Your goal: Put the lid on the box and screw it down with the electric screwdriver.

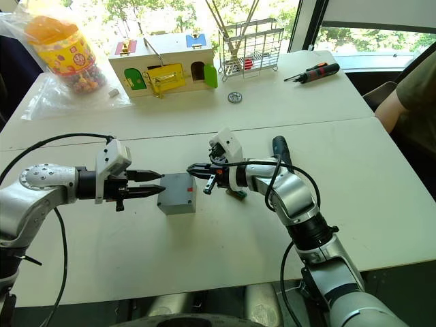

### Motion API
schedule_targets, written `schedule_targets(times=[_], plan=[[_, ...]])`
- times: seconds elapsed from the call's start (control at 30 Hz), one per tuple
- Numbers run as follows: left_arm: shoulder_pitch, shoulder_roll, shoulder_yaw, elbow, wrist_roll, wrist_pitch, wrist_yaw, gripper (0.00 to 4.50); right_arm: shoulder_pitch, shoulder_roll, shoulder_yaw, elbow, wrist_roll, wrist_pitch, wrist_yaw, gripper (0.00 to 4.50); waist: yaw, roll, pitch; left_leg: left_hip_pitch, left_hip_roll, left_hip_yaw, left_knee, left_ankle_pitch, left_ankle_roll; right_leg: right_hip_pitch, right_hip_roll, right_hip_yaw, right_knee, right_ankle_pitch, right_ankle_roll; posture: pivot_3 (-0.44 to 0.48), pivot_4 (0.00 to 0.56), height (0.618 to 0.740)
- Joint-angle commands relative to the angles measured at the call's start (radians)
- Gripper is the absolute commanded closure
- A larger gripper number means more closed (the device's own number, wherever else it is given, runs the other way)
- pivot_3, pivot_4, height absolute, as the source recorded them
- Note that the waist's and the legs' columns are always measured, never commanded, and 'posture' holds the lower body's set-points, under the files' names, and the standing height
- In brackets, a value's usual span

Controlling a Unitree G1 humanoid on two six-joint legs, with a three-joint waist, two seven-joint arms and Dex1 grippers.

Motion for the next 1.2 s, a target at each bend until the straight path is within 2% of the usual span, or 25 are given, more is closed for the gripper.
schedule_targets(times=[0.03, 0.57, 0.67, 0.8, 0.87, 0.9, 1.03, 1.17, 1.2], plan=[[-0.016, 0.002, 0.009, -0.012, -0.002, -0.008, 0.006, 2.70, -0.001, 0.003, 0.005, -0.008, -0.012, -0.031, 0.000, 4.46, -0.001, 0.000, 0.000, 0.000, 0.000, 0.000, 0.000, 0.000, 0.000, 0.000, 0.000, 0.000, 0.000, 0.000, 0.000, 0.000, 0.150, 0.740], [-0.023, -0.002, 0.007, -0.014, -0.008, -0.008, 0.015, 2.70, -0.011, 0.016, 0.017, 0.042, -0.043, -0.066, 0.000, 4.46, 0.001, 0.000, 0.000, 0.000, 0.000, 0.000, 0.000, 0.000, 0.000, 0.000, 0.000, 0.000, 0.000, 0.000, 0.000, 0.000, 0.150, 0.740], [-0.026, -0.004, 0.007, -0.012, -0.008, -0.010, 0.015, 2.70, -0.014, 0.016, 0.016, 0.031, -0.038, -0.057, 0.001, 3.54, 0.001, 0.000, 0.000, 0.000, 0.000, 0.000, 0.000, 0.000, 0.000, 0.000, 0.000, 0.000, 0.000, 0.000, 0.000, 0.000, 0.150, 0.740], [-0.031, -0.007, 0.004, -0.007, -0.007, -0.012, 0.012, 2.70, -0.019, 0.013, 0.009, 0.008, -0.032, -0.045, -0.002, 1.50, 0.000, 0.000, 0.000, 0.000, 0.000, 0.000, 0.000, 0.000, 0.000, 0.000, 0.000, 0.000, 0.000, 0.000, 0.000, 0.000, 0.150, 0.740], [-0.039, -0.010, 0.001, -0.001, -0.005, -0.015, 0.008, 2.70, -0.023, 0.008, -0.004, -0.013, -0.019, -0.030, -0.001, 0.57, 0.000, 0.000, 0.000, 0.000, 0.000, 0.000, 0.000, 0.000, 0.000, 0.000, 0.000, 0.000, 0.000, 0.000, 0.000, 0.000, 0.150, 0.740], [-0.046, -0.014, 0.000, 0.001, -0.007, -0.015, 0.006, 2.70, -0.028, 0.004, -0.022, -0.035, -0.006, -0.013, -0.005, 0.26, 0.001, 0.000, 0.000, 0.000, 0.000, 0.000, 0.000, 0.000, 0.000, 0.000, 0.000, 0.000, 0.000, 0.000, 0.000, 0.000, 0.150, 0.740], [-0.088, -0.040, -0.011, -0.009, -0.029, -0.004, 0.002, 2.70, -0.063, 0.022, -0.199, -0.130, 0.106, 0.148, -0.097, 0.26, 0.004, 0.000, 0.000, 0.000, 0.000, 0.000, 0.000, 0.000, 0.000, 0.000, 0.000, 0.000, 0.000, 0.000, 0.000, 0.000, 0.150, 0.740], [-0.122, -0.063, -0.037, -0.060, -0.063, 0.017, -0.009, 2.70, -0.141, -0.172, -0.352, -0.200, 0.191, 0.427, -0.099, 0.26, 0.010, 0.000, 0.000, 0.000, -0.001, 0.000, 0.001, 0.000, 0.000, 0.001, -0.001, 0.000, 0.000, 0.000, 0.000, 0.000, 0.150, 0.740], [-0.133, -0.070, -0.049, -0.077, -0.067, 0.008, -0.016, 2.70, -0.167, -0.252, -0.362, -0.196, 0.205, 0.483, -0.074, 0.12, 0.010, 0.000, 0.000, 0.000, -0.002, -0.001, 0.001, 0.000, 0.000, 0.002, -0.001, 0.000, -0.001, 0.000, 0.000, 0.000, 0.150, 0.740]])
